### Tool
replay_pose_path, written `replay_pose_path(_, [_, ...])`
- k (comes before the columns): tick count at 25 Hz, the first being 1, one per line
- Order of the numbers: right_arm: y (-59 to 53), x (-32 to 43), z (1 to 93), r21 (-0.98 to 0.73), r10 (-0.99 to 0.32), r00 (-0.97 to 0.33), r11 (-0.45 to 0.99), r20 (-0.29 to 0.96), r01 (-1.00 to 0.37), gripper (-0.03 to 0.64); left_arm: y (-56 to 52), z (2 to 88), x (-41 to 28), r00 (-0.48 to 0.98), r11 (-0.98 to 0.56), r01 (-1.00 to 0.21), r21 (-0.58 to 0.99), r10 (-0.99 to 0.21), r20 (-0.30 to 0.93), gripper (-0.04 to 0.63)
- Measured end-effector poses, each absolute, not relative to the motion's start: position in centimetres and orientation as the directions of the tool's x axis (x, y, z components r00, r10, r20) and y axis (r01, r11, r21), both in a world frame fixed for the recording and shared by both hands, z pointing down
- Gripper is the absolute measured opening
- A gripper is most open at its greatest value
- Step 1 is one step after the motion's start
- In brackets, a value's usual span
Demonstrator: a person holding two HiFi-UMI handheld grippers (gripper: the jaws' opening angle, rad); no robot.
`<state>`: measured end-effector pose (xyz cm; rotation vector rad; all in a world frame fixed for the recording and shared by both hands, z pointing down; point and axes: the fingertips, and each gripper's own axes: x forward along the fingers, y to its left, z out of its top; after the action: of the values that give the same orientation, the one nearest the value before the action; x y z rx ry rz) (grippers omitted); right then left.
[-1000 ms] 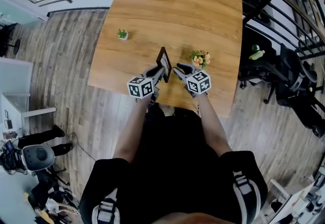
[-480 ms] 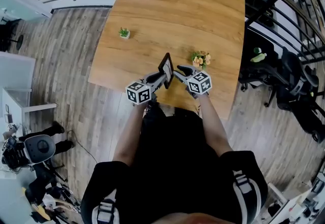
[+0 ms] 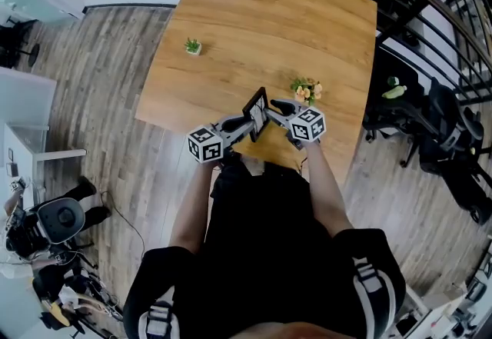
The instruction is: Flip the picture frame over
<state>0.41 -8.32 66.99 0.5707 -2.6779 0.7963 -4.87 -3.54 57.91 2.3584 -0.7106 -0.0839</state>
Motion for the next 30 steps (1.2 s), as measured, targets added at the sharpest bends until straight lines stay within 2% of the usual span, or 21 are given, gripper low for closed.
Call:
replay_pose_path(7, [-6.9, -0.4, 66.2, -0.531, -0.204, -0.928, 0.772, 0.312, -0.349, 0.151, -2.8, 56.7, -5.8, 0.888, -0.663, -0.378, 0.647, -0.457, 0.051, 0.083])
replay_pose_path(10, [-6.3, -0.7, 65.6, -0.567, -0.167, -0.947, 0.768, 0.273, -0.298, 0.119, -2.5, 56.3, -6.1, 0.896, -0.671, -0.349, 0.654, -0.444, 0.022, 0.083])
replay_pose_path(13, [-5.7, -0.8, 64.9, -0.618, -0.119, -0.968, 0.751, 0.22, -0.233, 0.148, -2.3, 55.8, -6.4, 0.909, -0.678, -0.302, 0.67, -0.416, -0.011, 0.083])
replay_pose_path(16, [-5.0, -1.2, 64.4, -0.65, -0.079, -0.98, 0.739, 0.18, -0.179, 0.132, -2.1, 55.5, -6.7, 0.922, -0.682, -0.259, 0.684, -0.386, -0.037, 0.083])
replay_pose_path(24, [-5.4, -0.8, 65.1, -0.671, -0.124, -0.974, 0.708, 0.188, -0.22, 0.116, -3.3, 55.8, -7.4, 0.921, -0.668, -0.273, 0.692, -0.39, -0.013, 0.081])
replay_pose_path(30, [-6.5, -0.3, 65.6, -0.64, -0.213, -0.948, 0.7, 0.238, -0.318, 0.096, -5.0, 57.8, -8.2, 0.902, -0.647, -0.353, 0.676, -0.428, 0.061, 0.08])
